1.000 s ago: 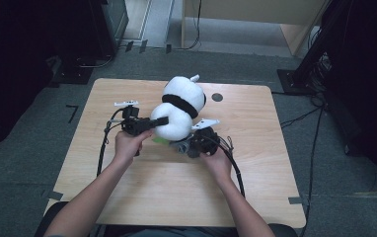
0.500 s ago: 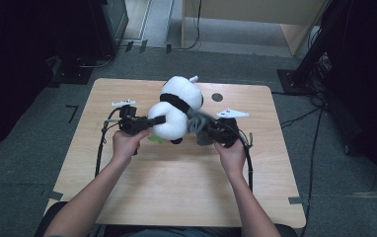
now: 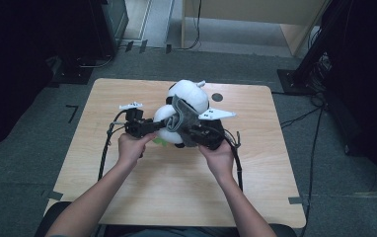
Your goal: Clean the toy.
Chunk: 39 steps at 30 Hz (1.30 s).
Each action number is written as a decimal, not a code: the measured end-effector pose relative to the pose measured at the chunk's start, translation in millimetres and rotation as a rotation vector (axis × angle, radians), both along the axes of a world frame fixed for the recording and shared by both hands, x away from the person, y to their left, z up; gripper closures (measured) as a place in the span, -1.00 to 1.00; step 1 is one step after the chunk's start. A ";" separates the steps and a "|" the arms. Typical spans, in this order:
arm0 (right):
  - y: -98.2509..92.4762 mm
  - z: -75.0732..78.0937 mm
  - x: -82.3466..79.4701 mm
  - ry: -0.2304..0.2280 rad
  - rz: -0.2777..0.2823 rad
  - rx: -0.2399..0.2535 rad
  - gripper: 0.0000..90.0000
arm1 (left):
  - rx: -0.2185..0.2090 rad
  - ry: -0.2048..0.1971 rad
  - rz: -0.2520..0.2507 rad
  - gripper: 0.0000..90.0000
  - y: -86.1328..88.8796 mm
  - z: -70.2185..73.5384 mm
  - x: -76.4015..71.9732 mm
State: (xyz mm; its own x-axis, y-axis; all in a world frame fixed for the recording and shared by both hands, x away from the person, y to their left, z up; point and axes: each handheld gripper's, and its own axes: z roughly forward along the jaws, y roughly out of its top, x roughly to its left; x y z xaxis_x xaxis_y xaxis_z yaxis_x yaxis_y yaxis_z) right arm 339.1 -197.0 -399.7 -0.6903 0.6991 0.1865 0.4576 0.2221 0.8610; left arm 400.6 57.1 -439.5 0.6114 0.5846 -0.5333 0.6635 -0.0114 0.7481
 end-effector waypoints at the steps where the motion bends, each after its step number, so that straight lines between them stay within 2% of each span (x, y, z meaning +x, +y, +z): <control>1: 4.3 -1.1 -0.9 -0.001 0.010 -0.006 0.78 | 0.003 -0.001 0.001 0.13 -0.9 0.3 -0.7; 6: 25.2 -6.1 -7.4 -0.002 0.053 -0.027 0.78 | 0.011 -0.001 0.007 0.14 -2.9 0.2 -1.8; 10: 39.3 -15.4 -11.1 -0.007 0.097 -0.030 0.78 | -0.019 0.027 0.026 0.14 -1.4 -1.6 -1.6; 13: 48.0 -23.7 -13.8 -0.034 0.114 -0.075 0.78 | -0.033 0.047 0.031 0.14 -0.3 -2.5 -0.4; 15: 50.6 -28.6 -14.1 -0.046 0.118 -0.087 0.79 | -0.047 0.065 0.032 0.14 1.2 -3.3 0.9; 17: 52.2 -33.9 -14.0 -0.049 0.124 -0.096 0.79 | -0.059 0.069 0.039 0.14 1.6 -3.4 1.3; 21: 59.4 -47.2 -14.1 -0.056 0.140 -0.172 0.79 | -0.079 0.063 0.037 0.14 2.9 -0.3 0.5; 25: 58.5 -59.1 -8.4 -0.028 0.133 -0.203 0.79 | -0.106 0.062 0.041 0.13 4.2 2.3 0.3; 27: 57.7 -65.4 -6.0 -0.025 0.120 -0.236 0.79 | -0.113 0.063 0.039 0.13 5.5 2.3 1.0; 30: 53.2 -70.5 -2.4 -0.030 0.116 -0.236 0.79 | -0.117 0.068 0.033 0.13 6.7 1.6 1.9; 34: 49.2 -73.3 0.9 -0.049 0.126 -0.263 0.79 | -0.112 0.072 0.036 0.12 8.1 1.0 2.1; 39: 39.0 -81.3 9.4 -0.002 0.095 -0.285 0.79 | -0.140 0.083 0.032 0.12 11.6 2.2 2.8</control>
